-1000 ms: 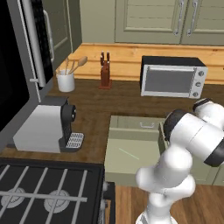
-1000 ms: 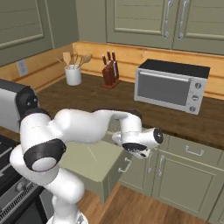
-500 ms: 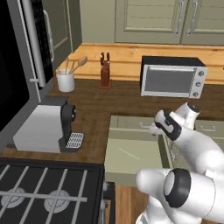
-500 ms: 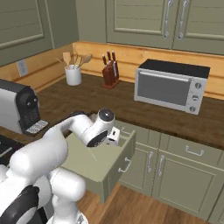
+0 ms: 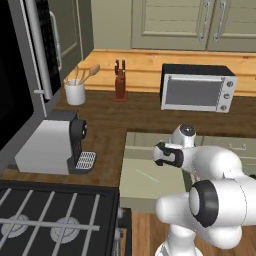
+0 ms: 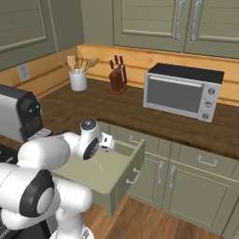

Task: Take a straw from the drawer in front and place it inside the glass cup on the dining counter.

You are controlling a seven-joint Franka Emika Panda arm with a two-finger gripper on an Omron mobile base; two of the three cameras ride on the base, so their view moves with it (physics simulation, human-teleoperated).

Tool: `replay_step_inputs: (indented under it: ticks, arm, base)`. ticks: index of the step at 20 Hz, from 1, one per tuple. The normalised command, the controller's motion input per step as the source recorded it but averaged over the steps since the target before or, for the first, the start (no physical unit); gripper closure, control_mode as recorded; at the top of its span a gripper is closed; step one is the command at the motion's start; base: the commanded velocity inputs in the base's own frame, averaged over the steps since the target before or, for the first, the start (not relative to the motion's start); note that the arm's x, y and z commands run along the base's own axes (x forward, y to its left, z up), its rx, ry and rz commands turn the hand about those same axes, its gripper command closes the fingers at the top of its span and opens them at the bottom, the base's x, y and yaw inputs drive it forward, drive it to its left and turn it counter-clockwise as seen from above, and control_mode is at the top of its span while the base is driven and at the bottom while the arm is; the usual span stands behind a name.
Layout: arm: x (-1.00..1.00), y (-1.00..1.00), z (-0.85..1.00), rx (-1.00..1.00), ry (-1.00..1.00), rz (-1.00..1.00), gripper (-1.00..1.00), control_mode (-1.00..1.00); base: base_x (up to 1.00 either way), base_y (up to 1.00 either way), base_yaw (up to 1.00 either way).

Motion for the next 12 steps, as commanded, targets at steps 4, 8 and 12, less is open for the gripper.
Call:
replay_step_inputs:
  ticks: [4,8,12]
  arm:
    - [0.28,0.07,-0.3,-0.16,0.05,0.0,-1.0,-1.0]
    - [0.0,0.18,-0.09,-0.03,0.08,0.0,-1.0,-1.0]
    - [0.0,0.18,-0.08,0.04,0.23,0.0,-1.0,-1.0]
  base:
    - [0.0,0.0,0.0]
    - [0.0,0.0,0.0]
    - [0.0,0.0,0.0]
